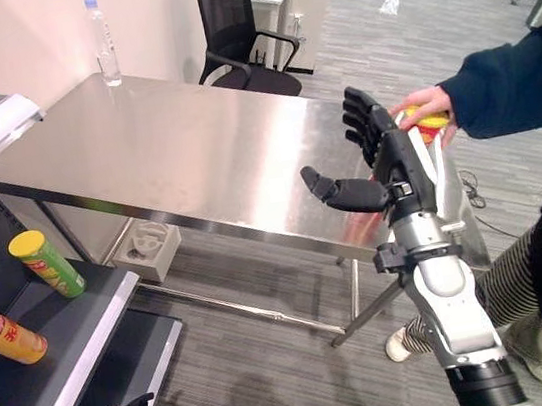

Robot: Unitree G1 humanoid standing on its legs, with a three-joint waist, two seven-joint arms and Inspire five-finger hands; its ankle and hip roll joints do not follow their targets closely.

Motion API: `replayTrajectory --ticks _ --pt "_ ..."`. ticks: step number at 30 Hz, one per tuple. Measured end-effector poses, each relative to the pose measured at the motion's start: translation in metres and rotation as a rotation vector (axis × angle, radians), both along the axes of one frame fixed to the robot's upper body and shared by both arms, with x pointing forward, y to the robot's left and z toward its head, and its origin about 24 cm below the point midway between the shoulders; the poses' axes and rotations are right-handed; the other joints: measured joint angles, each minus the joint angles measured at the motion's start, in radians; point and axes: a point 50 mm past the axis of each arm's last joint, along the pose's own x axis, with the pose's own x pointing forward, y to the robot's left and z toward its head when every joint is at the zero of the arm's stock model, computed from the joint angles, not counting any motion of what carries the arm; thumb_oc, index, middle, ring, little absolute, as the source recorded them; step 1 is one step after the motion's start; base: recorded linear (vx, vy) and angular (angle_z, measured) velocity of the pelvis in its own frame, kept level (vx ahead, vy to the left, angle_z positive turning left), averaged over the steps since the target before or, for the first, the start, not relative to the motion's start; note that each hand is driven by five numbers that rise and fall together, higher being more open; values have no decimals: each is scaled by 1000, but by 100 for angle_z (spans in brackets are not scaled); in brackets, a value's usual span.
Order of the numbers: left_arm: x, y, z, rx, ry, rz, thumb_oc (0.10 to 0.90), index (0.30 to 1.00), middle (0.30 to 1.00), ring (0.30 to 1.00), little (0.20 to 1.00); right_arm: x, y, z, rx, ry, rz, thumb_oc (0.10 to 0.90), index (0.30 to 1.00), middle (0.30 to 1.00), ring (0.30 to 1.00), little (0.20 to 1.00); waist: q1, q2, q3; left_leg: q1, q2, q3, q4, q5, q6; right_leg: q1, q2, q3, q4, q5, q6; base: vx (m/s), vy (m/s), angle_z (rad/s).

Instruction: Put the goods on the table back onto the shelves and tidy them up.

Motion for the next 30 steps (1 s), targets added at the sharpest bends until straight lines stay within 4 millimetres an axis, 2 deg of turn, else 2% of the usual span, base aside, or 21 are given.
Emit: replayTrajectory --ticks 6,13,14,18,24,27,29,30 --pt "-1 -2 -1 -6 2 3 800 900 900 900 900 -4 -13 9 15 -44 -56 800 900 900 900 900 -10 12 11 -3 -1 4 0 0 2 -4 -1 -2 0 0 1 -24 -2 0" --pt "1 -4 -1 -11 -2 1 800 900 900 900 900 -34 -41 60 -13 -293 -181 800 900 900 900 900 -50 13 16 2 -2 27 0 -4 6 -14 -2 15 0 0 1 4 16 -8" --pt "1 -4 -1 -11 -6 1 800 900 900 900 900 -48 -54 76 -67 -364 -243 800 900 900 900 900 -52 13 17 3 -3 35 0 -5 6 -22 -4 30 0 1 2 7 38 -19" --pt "1 -4 -1 -10 -4 1 800 900 900 900 900 -69 -75 90 -72 -467 -393 800 900 900 900 900 -87 14 17 13 -3 51 0 -9 5 -25 -4 46 0 1 2 6 36 -16" --pt "11 -7 2 -16 -29 -7 800 900 900 900 900 -76 -84 80 -106 -426 -463 800 900 900 900 900 -130 23 22 24 -15 95 0 -20 10 -58 -19 90 19 11 9 -36 81 -24" --pt "27 -10 6 -21 -67 -16 800 900 900 900 900 -73 -85 70 -94 -383 -464 800 900 900 900 900 -129 35 55 28 -30 149 5 -33 32 -157 -49 138 146 11 10 -63 47 -46" --pt "35 -9 10 -14 -88 -24 800 900 900 900 900 -69 -87 63 -75 -340 -471 800 900 900 900 900 -139 26 90 33 -39 163 19 -51 50 -197 -78 161 224 13 13 -79 -86 -24" --pt "42 -9 13 -6 -105 -41 800 900 900 900 900 -67 -88 59 -66 -326 -475 800 900 900 900 900 -144 31 116 24 -36 166 34 -59 60 -235 -93 184 294 24 33 -15 -204 -26"
